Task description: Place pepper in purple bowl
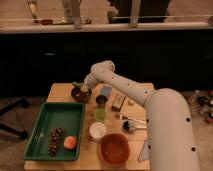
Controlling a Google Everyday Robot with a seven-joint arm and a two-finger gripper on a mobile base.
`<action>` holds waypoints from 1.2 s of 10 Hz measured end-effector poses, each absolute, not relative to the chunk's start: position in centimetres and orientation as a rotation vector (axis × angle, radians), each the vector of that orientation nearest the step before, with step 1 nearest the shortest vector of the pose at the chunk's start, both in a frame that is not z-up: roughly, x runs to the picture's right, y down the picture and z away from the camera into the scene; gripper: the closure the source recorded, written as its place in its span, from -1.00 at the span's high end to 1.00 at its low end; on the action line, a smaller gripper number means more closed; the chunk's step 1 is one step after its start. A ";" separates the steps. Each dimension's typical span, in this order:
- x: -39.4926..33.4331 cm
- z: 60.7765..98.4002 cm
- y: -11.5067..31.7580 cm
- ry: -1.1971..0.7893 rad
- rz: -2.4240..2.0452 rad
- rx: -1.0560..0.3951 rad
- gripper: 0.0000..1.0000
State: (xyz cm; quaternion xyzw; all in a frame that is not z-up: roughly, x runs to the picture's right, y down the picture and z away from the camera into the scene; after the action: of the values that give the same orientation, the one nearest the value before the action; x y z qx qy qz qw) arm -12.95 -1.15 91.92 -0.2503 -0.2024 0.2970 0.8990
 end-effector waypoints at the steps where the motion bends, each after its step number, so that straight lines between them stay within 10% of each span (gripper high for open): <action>1: -12.9 91.9 -1.2 -0.421 0.615 -0.520 0.60; 12: -10.4 90.8 -2.4 -0.483 0.651 -0.498 0.60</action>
State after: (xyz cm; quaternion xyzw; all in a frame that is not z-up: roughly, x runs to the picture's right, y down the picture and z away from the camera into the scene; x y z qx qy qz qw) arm -10.44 -2.41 90.78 -0.2397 -0.2325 0.3134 0.8890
